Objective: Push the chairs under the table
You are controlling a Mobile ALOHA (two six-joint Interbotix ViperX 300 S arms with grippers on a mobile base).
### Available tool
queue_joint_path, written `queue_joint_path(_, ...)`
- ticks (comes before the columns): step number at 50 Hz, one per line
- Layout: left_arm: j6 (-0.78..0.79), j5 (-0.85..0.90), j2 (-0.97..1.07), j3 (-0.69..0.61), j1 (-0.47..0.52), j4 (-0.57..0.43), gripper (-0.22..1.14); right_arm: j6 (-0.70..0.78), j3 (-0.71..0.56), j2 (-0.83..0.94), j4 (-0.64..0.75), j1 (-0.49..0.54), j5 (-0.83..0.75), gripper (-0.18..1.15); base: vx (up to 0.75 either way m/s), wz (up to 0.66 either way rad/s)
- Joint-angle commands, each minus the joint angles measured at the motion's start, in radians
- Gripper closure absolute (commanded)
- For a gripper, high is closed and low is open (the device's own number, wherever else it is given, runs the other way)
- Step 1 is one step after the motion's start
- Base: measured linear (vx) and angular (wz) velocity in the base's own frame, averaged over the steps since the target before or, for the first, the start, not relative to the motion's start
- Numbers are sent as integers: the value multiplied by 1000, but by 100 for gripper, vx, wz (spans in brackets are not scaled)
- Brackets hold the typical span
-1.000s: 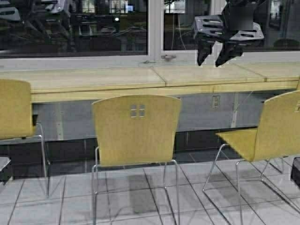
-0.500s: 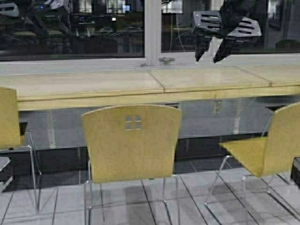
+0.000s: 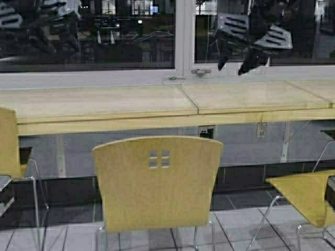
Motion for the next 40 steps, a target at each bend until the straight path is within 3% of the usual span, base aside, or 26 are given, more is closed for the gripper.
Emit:
queue_joint_path(1, -92, -6, 92, -12, 8, -74, 5, 58, -14, 54, 57, 3, -49, 13, 31, 2)
queue_joint_path(18, -304, -115, 437, -35, 2, -359, 5, 255, -69, 160, 278, 15, -52, 13, 28, -1)
queue_joint_path(40, -339, -112, 630, -141, -92, -710, 5, 341, -107, 296, 500, 3, -8, 13, 21, 3)
